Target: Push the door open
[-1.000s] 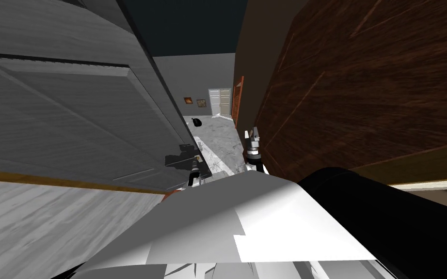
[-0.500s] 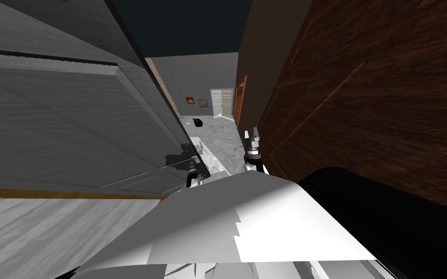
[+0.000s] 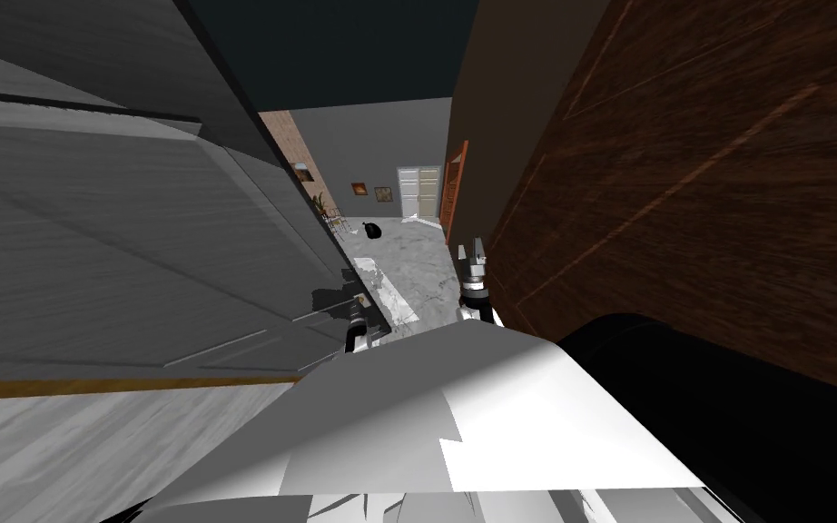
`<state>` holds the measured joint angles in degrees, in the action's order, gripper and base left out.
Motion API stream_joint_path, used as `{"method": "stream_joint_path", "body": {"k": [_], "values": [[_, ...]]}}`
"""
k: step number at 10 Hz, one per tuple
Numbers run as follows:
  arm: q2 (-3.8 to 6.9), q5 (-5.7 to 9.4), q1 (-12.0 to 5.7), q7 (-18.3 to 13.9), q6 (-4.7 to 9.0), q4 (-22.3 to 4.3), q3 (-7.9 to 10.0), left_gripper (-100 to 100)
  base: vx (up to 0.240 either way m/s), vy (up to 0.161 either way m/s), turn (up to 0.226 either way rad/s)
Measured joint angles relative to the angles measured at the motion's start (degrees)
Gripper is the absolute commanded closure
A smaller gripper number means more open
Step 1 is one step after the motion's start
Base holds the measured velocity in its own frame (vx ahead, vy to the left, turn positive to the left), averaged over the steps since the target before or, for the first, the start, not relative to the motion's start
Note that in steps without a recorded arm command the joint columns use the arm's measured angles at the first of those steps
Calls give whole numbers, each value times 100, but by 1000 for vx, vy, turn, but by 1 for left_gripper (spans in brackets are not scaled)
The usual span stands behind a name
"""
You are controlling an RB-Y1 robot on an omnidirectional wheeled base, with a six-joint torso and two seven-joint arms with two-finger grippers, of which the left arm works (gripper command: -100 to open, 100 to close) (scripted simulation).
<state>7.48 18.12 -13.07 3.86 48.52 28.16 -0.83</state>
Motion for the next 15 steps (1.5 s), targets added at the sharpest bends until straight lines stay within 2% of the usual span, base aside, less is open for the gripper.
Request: {"method": "stream_joint_path", "body": {"k": [1,4,5,7,8,10,12,15], "values": [[21,27,-7,24,-41,21,55,100,125,-55,28],[57,73,-100,14,56,-144,131,100,103,-30,28],[53,100,9,55,-2,-9,169,100,147,-41,43],[73,154,15,80,-20,-25,239,100,176,-14,34],[84,184,-62,74,49,-187,276,100,193,-39,33],[121,253,-13,122,36,-88,375,100,185,-47,52],[146,329,-70,155,102,-212,481,100,182,-48,39],[184,443,-16,233,99,-204,638,100,205,-40,54]]}}
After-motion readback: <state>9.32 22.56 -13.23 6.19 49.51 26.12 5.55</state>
